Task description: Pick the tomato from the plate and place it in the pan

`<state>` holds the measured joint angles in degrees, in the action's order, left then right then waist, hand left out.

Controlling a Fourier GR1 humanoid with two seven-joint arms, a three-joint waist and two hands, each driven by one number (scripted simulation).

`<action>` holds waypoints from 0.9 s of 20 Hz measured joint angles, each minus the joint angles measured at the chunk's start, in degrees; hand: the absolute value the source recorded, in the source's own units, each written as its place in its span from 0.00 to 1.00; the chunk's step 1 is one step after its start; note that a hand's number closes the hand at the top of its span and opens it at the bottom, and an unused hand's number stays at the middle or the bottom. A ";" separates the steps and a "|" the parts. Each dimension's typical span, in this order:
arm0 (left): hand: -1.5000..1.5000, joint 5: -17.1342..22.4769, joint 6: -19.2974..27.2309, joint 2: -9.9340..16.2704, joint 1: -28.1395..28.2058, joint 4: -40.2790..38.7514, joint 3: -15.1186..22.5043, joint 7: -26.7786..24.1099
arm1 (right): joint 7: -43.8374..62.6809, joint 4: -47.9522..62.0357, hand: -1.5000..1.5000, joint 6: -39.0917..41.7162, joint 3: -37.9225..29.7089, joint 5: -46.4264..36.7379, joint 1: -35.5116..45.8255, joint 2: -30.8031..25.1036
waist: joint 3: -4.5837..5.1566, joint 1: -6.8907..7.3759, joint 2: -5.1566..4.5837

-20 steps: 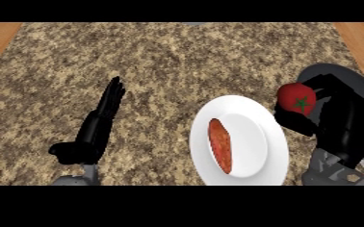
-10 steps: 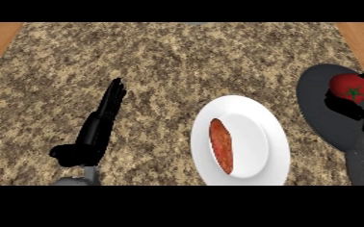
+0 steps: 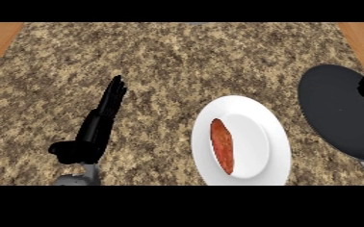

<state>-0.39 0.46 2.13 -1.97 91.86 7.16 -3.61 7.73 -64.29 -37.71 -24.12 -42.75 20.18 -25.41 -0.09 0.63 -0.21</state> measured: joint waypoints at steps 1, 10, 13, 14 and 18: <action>0.50 -0.38 0.35 -0.39 0.27 0.10 0.58 -0.08 | -2.19 2.89 1.00 -0.56 -0.76 1.35 1.21 -0.82 | 0.01 0.01 0.01; 0.50 -0.58 -0.12 -0.45 -0.46 0.07 1.01 -0.01 | -2.53 22.71 0.00 19.19 -0.19 6.82 8.51 -4.33 | -0.04 1.53 -0.43; 0.50 -0.27 -0.47 -0.39 -0.10 -0.42 0.65 -1.01 | -8.20 29.56 0.00 20.18 -1.71 9.01 11.99 -4.88 | 0.14 1.44 -0.33; 0.50 -0.35 -0.64 -0.42 0.05 -0.86 0.76 -1.60 | -10.32 31.58 0.00 19.59 -2.56 9.71 12.94 -5.15 | 0.17 1.47 -0.35; 0.50 -0.34 -0.52 -0.35 -0.30 -0.90 0.31 -1.52 | -18.69 33.69 0.00 17.03 -6.91 14.50 14.73 -4.77 | 0.08 1.10 -0.28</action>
<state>-0.73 -0.05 1.78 -2.27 90.96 7.47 -5.12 -10.96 -30.60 -20.67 -31.03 -28.26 34.91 -30.19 0.00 1.72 -0.50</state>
